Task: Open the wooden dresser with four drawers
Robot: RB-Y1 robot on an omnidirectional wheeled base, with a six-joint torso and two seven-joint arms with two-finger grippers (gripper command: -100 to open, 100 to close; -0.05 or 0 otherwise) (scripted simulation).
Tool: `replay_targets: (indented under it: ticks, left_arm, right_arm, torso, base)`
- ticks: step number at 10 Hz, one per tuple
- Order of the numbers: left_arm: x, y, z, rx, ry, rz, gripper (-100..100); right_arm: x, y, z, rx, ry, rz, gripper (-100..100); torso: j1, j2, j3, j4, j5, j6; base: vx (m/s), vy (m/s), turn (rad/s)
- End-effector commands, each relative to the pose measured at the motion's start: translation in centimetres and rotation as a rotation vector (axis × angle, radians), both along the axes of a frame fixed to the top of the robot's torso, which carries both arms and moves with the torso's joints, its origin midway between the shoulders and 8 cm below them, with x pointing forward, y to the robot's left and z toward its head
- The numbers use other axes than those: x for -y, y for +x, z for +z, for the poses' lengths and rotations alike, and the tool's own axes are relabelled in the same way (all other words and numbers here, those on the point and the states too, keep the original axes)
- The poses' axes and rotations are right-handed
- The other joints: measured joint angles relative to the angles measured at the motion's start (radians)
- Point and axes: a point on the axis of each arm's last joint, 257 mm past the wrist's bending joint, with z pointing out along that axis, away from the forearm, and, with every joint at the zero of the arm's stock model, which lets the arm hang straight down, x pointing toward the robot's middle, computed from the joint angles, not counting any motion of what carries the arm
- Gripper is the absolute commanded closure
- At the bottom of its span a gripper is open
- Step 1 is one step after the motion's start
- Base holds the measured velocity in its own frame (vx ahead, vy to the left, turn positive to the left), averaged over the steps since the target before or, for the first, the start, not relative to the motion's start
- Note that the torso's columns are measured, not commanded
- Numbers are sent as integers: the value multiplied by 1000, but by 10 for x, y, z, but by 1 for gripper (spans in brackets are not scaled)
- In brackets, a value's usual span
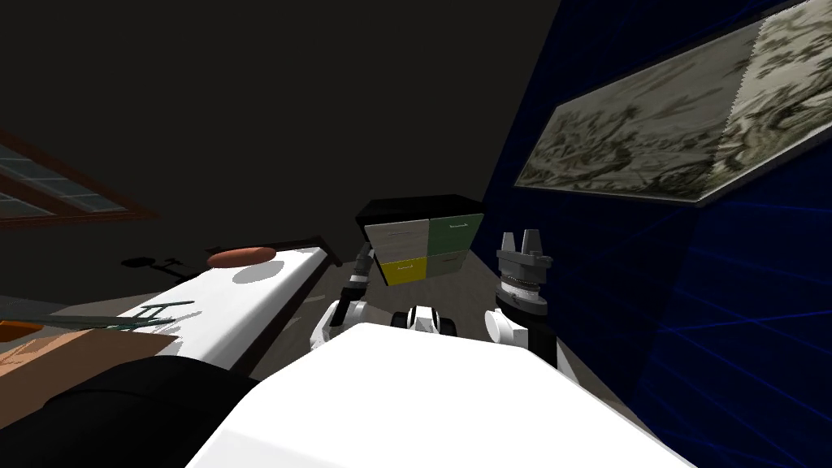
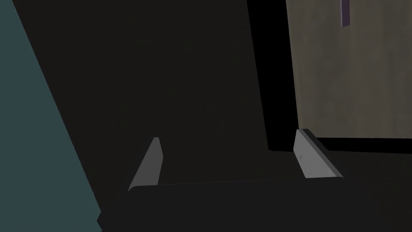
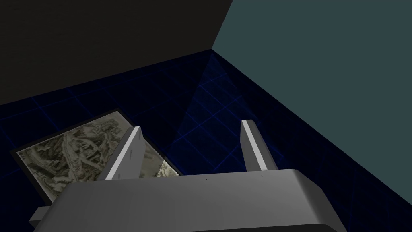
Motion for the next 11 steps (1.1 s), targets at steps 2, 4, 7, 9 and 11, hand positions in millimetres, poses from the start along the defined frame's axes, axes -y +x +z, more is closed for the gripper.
replay_targets:
  ticks: [2,4,7,9,11]
  left_arm:
    - [-15,12,-30,-73,3,35,-100]
    - [-24,17,-46,-110,-3,57,-100]
    - [-34,24,-68,-157,-33,92,-100]
    - [-35,27,-84,-186,-84,120,-100]
    - [-32,29,-94,-199,-137,138,-100]
  right_arm:
    - [0,0,0,0,0,0,0]
    - [0,0,0,0,0,0,0]
    - [0,0,0,0,0,0,0]
    - [0,0,0,0,0,0,0]
    - [0,0,0,0,0,0,0]
  torso:
    - [-3,-1,0,0,-1,0]
    - [-3,-1,0,0,-1,0]
    - [-3,1,1,0,-1,0]
    - [-2,0,0,0,-1,0]
    - [-2,0,0,0,-1,0]
  base:
    - [192,-68,29]
    - [184,-67,37]
    - [152,-61,32]
    - [156,-53,25]
    - [121,-44,18]
